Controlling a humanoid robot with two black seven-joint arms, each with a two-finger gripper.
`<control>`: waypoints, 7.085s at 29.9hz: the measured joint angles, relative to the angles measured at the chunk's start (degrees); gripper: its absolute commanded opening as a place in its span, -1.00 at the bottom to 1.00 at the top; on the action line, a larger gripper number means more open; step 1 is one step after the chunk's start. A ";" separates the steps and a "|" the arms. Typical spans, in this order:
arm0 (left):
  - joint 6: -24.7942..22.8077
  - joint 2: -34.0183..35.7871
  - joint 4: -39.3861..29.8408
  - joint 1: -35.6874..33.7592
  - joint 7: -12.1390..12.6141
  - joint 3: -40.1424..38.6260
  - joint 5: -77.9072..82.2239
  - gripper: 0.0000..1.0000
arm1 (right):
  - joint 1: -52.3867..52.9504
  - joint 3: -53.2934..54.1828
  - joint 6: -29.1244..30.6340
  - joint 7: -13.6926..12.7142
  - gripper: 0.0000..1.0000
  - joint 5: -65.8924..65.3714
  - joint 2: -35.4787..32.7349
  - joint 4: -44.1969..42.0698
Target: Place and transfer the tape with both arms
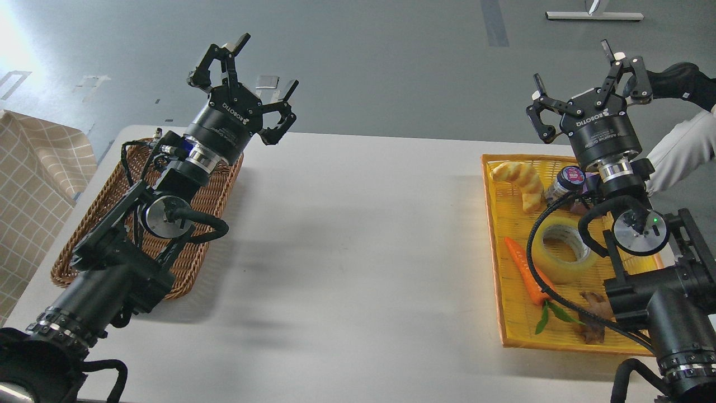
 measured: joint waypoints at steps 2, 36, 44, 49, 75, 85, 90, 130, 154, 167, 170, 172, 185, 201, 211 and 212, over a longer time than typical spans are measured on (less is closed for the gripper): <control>0.01 0.04 0.00 0.00 0.00 -0.03 0.00 0.95 | 0.00 0.00 0.00 0.00 1.00 0.00 0.03 0.00; -0.31 0.04 -0.08 -0.18 0.09 0.04 0.00 0.95 | -0.04 -0.01 0.00 0.00 1.00 0.00 0.12 -0.05; -0.31 0.08 -0.09 -0.27 0.09 -0.04 0.00 0.95 | -0.03 -0.01 0.00 0.00 1.00 0.00 0.20 -0.05; -0.31 0.08 -0.08 -0.32 0.09 -0.05 0.00 0.95 | 0.00 -0.01 0.00 0.00 1.00 0.00 0.20 -0.05; -0.31 0.04 -0.09 -0.45 0.01 -0.05 0.00 0.95 | 0.00 0.00 0.00 -0.01 1.00 0.00 0.21 -0.09; -0.31 0.00 -0.09 -0.45 0.01 -0.05 0.00 0.95 | 0.06 0.00 0.00 -0.01 1.00 0.00 0.20 -0.09; -0.31 0.00 -0.09 -0.45 0.01 -0.05 0.00 0.95 | 0.06 0.00 0.00 -0.01 1.00 0.00 0.20 -0.09; -0.31 -0.03 -0.09 -0.28 -0.01 -0.05 0.00 0.95 | 0.70 -0.65 0.00 -0.10 1.00 -2.19 -2.84 0.22; -0.31 -0.70 -0.09 -0.53 0.03 -0.05 0.01 0.95 | -0.52 -6.78 0.02 -0.30 1.00 -51.21 -17.36 17.66; -0.31 -0.61 -0.09 -0.47 0.03 -0.05 0.00 0.95 | -5.91 -12.90 0.02 -0.56 1.00 -52.50 -35.46 26.44; -0.31 -0.60 -0.09 -0.46 0.01 -0.05 0.01 0.95 | -6.51 -12.96 0.02 -0.63 1.00 -53.51 -38.79 26.91; -0.31 -0.60 -0.09 -0.47 0.01 -0.05 0.00 0.95 | -6.93 -13.05 0.02 -0.68 1.00 -55.74 -40.74 27.65; -0.31 -0.54 -0.09 -0.48 0.00 -0.05 0.00 0.95 | -12.82 -15.01 -0.02 -2.00 1.00 -77.86 -45.56 31.36; -0.31 -0.13 -0.15 -0.44 0.00 -0.14 0.00 0.95 | -16.92 -21.28 -0.01 -2.11 0.97 -101.13 -39.65 30.97; -0.31 0.08 -0.19 -0.44 0.00 -0.14 0.00 0.95 | -16.95 -27.92 0.00 -2.21 0.96 -103.62 -38.39 28.82; -0.31 0.08 -0.19 -0.44 0.00 -0.14 0.00 0.95 | -16.94 -28.02 0.01 -2.21 0.96 -103.63 -37.98 28.34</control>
